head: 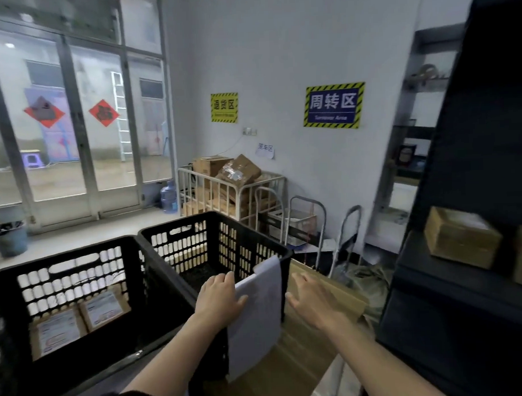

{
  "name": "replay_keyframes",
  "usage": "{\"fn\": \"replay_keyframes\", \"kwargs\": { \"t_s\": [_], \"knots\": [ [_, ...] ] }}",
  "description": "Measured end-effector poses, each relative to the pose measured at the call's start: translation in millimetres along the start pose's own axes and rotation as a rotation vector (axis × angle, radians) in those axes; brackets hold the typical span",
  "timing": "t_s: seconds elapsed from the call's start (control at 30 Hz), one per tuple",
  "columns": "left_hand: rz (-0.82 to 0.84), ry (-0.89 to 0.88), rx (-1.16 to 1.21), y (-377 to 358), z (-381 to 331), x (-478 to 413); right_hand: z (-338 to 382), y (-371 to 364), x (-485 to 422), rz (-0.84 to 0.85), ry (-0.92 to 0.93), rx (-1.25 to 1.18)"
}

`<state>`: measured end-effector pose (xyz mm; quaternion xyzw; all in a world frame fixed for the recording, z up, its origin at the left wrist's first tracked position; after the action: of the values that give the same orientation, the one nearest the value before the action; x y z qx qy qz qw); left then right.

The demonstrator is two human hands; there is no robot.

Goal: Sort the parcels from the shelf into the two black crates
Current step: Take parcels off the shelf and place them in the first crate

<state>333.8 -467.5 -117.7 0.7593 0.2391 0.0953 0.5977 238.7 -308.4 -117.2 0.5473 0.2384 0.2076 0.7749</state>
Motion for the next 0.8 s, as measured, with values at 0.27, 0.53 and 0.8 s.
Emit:
{"fn": "replay_keyframes", "kwargs": {
  "t_s": [0.27, 0.53, 0.8],
  "knots": [
    [0.026, -0.131, 0.022, -26.7, -129.8, 10.4, -116.9, 50.6, 51.5, -0.043, -0.101, 0.038],
    [0.064, -0.201, 0.041, -66.9, -255.4, 28.7, -234.3, 93.2, 112.8, -0.044, -0.183, 0.054],
    [0.070, -0.273, 0.072, -80.3, -341.4, 30.5, -322.7, 135.6, 152.3, -0.095, -0.271, -0.011]
  ]
}}
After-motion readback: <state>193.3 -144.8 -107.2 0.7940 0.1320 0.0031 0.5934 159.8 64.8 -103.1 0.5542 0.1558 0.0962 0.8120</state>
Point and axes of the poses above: each hand's wrist, its own x-axis away from the middle knuckle, its own y-axis out of the back of the hand, z = x × y, the point moved 5 cm from there along -x, towards the middle knuckle, and after that the axes turned 1 degree about y, right-handed, at the moved point
